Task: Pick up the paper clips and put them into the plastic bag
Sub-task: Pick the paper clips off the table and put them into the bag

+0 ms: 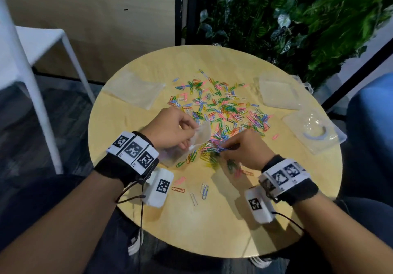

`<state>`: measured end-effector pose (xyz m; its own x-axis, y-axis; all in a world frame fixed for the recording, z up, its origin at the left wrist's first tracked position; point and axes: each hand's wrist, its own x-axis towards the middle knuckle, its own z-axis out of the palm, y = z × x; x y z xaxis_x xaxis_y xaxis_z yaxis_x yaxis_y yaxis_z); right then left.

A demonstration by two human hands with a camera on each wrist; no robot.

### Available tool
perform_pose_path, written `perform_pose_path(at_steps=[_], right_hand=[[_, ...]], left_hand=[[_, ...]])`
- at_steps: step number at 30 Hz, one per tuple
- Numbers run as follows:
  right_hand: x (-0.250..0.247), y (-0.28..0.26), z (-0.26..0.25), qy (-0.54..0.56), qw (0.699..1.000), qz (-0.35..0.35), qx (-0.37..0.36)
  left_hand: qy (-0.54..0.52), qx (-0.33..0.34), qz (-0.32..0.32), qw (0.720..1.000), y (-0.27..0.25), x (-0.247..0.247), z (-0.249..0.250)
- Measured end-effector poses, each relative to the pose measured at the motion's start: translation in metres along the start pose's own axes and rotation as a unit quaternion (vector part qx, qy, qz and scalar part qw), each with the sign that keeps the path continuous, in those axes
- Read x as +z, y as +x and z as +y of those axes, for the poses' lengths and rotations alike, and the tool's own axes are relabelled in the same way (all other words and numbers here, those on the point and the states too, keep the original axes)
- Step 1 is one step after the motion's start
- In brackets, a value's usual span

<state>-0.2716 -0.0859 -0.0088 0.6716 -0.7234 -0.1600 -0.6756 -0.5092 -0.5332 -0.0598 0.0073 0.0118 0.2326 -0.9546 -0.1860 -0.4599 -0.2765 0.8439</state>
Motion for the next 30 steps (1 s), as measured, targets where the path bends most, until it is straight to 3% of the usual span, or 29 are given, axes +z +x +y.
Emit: perform_pose_path(at_steps=[2,5,9,11,13,16,20,25,28,30], right_hand=[[-0.020,0.002,0.009,0.168,0.983,-0.028,0.071],[-0.041,0.002,0.009,0.432,0.891,-0.047,0.128],[-0.038,0.002,-0.005,0.607,0.785,-0.058,0.112],[-0.022,0.002,-0.014,0.625,0.768,-0.080,0.112],[-0.004,0.002,-0.020,0.595,0.790,-0.097,0.117],[0.010,0.001,-0.022,0.500,0.855,-0.077,0.113],[0.014,0.000,-0.022,0.427,0.894,-0.059,0.119],[0.021,-0.001,-0.021,0.188,0.982,0.023,0.024],[0.021,-0.003,-0.030,0.076,0.992,0.090,-0.049],[0.020,-0.004,-0.034,0.055,0.993,0.083,-0.068]], left_hand=[[-0.004,-0.010,-0.013,1.000,0.002,0.004,0.001],[-0.008,-0.021,-0.021,1.000,0.004,0.008,0.001],[-0.027,-0.016,-0.032,0.999,0.003,0.017,0.002],[-0.033,-0.014,-0.040,0.999,0.002,0.022,0.002],[-0.045,-0.018,-0.040,0.998,0.001,0.026,0.000],[-0.047,-0.022,-0.032,0.998,-0.001,0.029,-0.003],[-0.070,-0.006,-0.029,0.997,-0.006,0.028,-0.001],[-0.064,0.012,-0.029,0.997,-0.006,0.026,0.003],[-0.080,0.016,-0.030,0.996,-0.006,0.023,0.005],[-0.084,0.016,-0.028,0.996,-0.005,0.020,0.005]])
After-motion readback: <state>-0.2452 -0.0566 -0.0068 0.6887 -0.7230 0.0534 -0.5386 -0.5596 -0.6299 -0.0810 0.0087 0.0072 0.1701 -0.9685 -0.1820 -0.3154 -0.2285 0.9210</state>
